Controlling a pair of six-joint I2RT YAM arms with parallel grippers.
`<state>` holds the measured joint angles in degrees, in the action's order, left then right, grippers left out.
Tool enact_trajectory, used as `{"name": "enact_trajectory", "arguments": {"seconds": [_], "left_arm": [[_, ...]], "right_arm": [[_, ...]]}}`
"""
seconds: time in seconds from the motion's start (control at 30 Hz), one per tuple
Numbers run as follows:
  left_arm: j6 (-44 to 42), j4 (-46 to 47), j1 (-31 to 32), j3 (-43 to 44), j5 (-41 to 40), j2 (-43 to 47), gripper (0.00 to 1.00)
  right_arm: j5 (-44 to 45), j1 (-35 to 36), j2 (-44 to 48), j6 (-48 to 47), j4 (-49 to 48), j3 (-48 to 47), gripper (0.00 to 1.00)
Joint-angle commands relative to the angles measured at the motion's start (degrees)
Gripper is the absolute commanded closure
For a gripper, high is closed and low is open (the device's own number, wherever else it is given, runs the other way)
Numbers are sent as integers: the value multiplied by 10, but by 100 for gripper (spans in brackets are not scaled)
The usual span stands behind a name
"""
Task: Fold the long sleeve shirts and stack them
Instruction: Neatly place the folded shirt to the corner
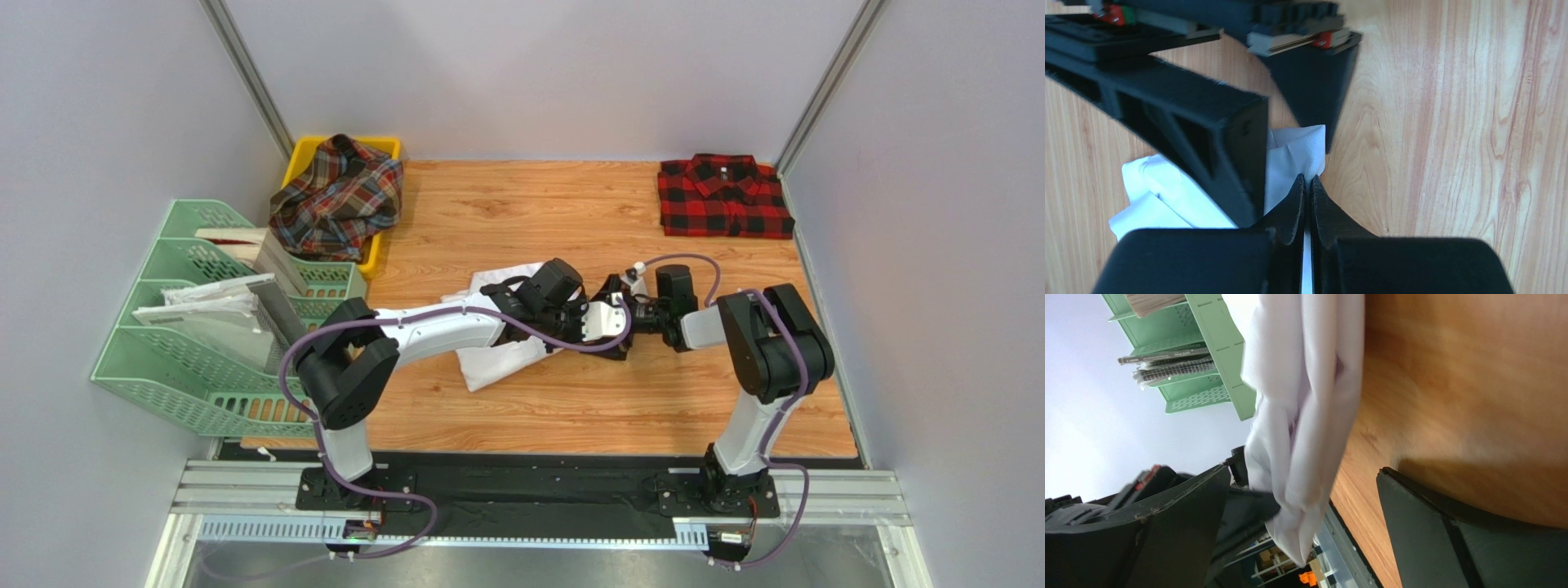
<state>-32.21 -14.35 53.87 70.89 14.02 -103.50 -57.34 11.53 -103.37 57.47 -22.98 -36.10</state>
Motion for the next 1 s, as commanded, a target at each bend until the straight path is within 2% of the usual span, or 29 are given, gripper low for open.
{"name": "enact_trajectory", "arguments": {"seconds": [0.0,0.17,0.3,0.4,0.43,0.47,0.5,0.57,0.6,0.63,0.67,0.7,0.73,0.77,0.8,0.83,0.87,0.93,0.97], "left_arm": [[17,9,-1,18,40,24,100],[17,-1,-1,22,46,30,100],[20,-1,-3,19,43,34,100],[25,-2,-6,20,43,33,100],[27,-4,-6,20,42,34,100],[28,-7,-8,20,41,36,100],[32,-17,-10,21,38,39,92],[53,-37,-21,21,50,66,81],[63,-64,-28,21,84,81,71],[75,-84,-42,26,100,109,67],[78,-110,-46,30,108,121,63],[78,-158,-52,35,123,133,53],[77,-182,-55,37,133,157,48],[69,-201,-59,36,140,168,41],[64,-231,-65,32,148,181,19],[60,-242,-68,21,146,205,19],[61,-251,-68,13,138,217,18],[71,-274,-74,-14,132,243,18],[77,-281,-76,-22,131,250,18]], "right_arm": [[30,11,-58,33,-64,-41,3],[71,44,-113,83,-127,-80,9],[98,72,-132,94,-130,-100,18],[123,82,-130,96,-124,-101,38],[143,81,-124,86,-117,-101,51],[152,81,-106,70,-86,-104,59],[163,79,-94,49,-54,-110,66],[205,69,-70,-16,18,-129,83],[217,66,-48,-41,48,-141,90],[246,58,-42,-74,90,-158,100],[257,53,-39,-122,165,-204,100],[260,48,-39,-143,187,-222,100],[268,37,-42,-162,212,-245,100],[275,33,-46,-227,291,-299,100],[278,30,-58,-264,324,-333,100],[289,22,-63,-300,356,-362,100],[293,17,-68,-378,416,-422,100],[305,3,-101,-449,477,-488,100],[302,-4,-117,-479,543,-530,100]]}}
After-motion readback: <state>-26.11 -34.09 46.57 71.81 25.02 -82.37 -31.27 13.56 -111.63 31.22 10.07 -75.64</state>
